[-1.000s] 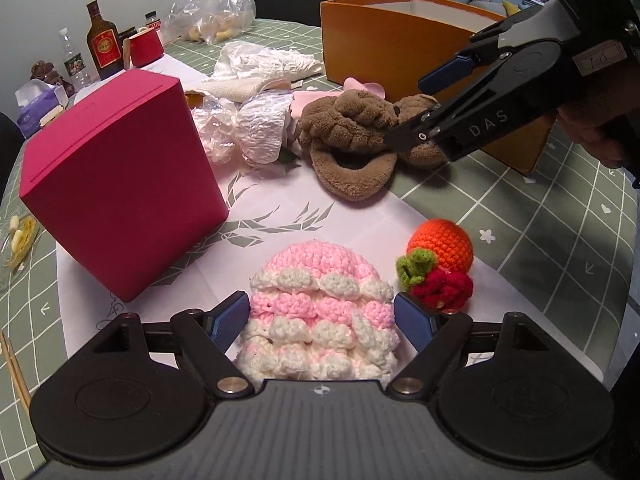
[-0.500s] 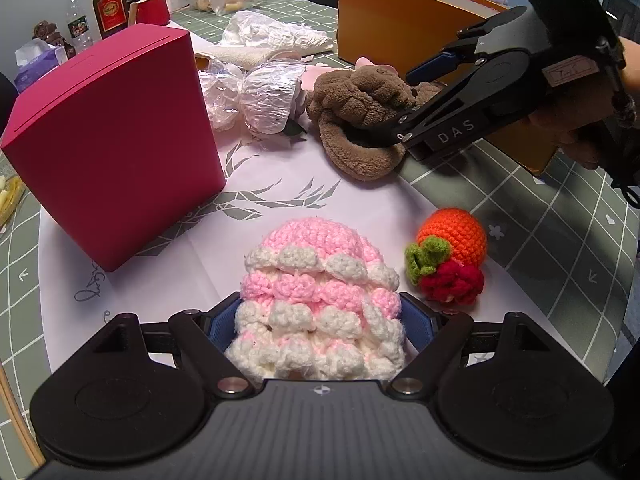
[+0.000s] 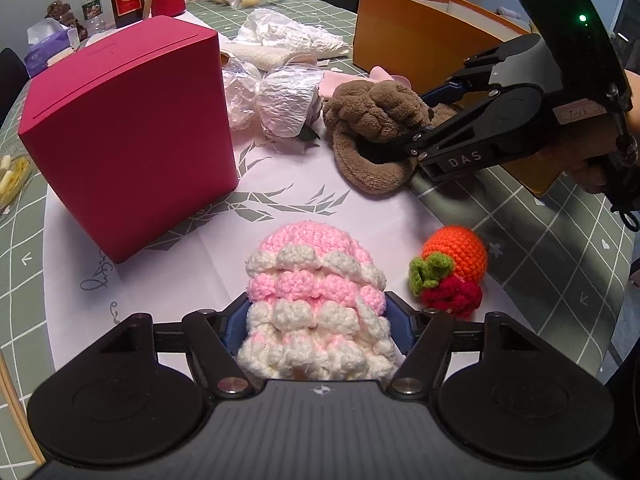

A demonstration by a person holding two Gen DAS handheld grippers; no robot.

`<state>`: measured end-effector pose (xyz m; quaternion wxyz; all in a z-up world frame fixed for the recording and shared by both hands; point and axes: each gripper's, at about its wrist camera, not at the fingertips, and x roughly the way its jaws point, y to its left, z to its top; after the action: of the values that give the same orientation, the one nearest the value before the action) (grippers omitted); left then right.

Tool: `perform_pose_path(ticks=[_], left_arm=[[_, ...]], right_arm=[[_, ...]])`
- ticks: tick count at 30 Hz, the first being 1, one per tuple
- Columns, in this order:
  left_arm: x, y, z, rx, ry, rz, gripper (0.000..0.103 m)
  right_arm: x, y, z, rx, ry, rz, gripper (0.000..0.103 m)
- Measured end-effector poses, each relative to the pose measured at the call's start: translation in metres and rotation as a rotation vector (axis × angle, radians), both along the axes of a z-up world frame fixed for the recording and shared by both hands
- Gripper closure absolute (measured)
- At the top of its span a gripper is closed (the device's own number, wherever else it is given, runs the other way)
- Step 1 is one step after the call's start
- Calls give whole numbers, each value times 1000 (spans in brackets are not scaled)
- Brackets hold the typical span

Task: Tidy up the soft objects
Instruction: 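Grasp the pink-white crocheted hat with the left tool while the right tool grasps the brown plush dog, then lift and carry the hat and plush dog toward the orange box with both tools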

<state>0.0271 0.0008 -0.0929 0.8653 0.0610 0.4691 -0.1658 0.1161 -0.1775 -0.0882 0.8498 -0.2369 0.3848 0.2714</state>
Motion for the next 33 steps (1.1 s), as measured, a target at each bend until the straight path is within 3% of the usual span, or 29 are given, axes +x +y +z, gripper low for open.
perform_pose_path(ticks=[14,23,27,33], left_arm=[[-10,-1,13,25,-44,-27,35],[-19,5,42,40,-113,-9,35],[-23,-4,55,87,-150,-36,35],[-17,-17,73,74,-178,-41,35]], right_arm=[[-11,-11,16,41,2,8,50],[-25,-25,46,129,-25,29,50],[-35,-31,61,142,-53,50,50],[-44,-51,90,222,-75,47,50]])
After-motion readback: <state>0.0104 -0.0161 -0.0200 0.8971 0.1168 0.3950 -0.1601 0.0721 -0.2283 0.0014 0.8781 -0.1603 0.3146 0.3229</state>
